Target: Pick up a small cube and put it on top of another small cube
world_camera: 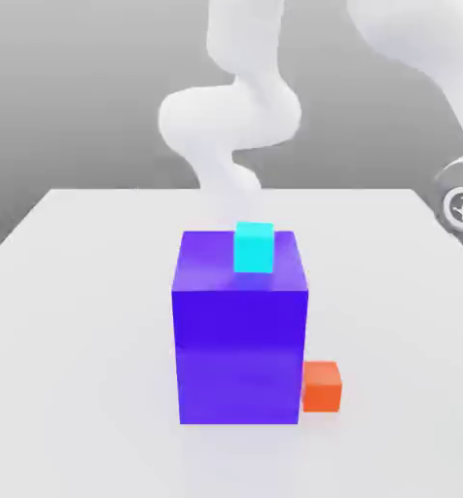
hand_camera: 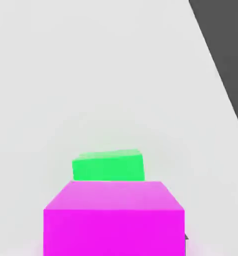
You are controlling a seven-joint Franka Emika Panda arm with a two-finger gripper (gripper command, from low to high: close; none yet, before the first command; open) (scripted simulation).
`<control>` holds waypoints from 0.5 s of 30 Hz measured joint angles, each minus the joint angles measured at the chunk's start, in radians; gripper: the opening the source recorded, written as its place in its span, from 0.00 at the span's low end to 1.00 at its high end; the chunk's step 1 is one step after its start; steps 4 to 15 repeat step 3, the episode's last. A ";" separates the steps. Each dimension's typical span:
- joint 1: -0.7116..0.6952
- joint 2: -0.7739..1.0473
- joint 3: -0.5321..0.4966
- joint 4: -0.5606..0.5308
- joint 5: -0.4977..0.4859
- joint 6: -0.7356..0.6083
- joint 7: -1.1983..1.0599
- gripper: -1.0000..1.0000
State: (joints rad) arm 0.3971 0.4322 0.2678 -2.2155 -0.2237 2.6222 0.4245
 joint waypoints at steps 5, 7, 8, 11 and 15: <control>0.000 0.000 0.000 0.000 0.000 0.000 0.000 1.00; 0.000 0.000 0.000 0.000 0.000 0.000 0.000 1.00; 0.000 0.000 0.000 0.000 0.000 0.000 0.000 1.00; 0.000 0.000 0.000 0.000 0.000 0.000 0.000 1.00; 0.000 0.000 0.000 0.000 0.000 0.000 0.000 1.00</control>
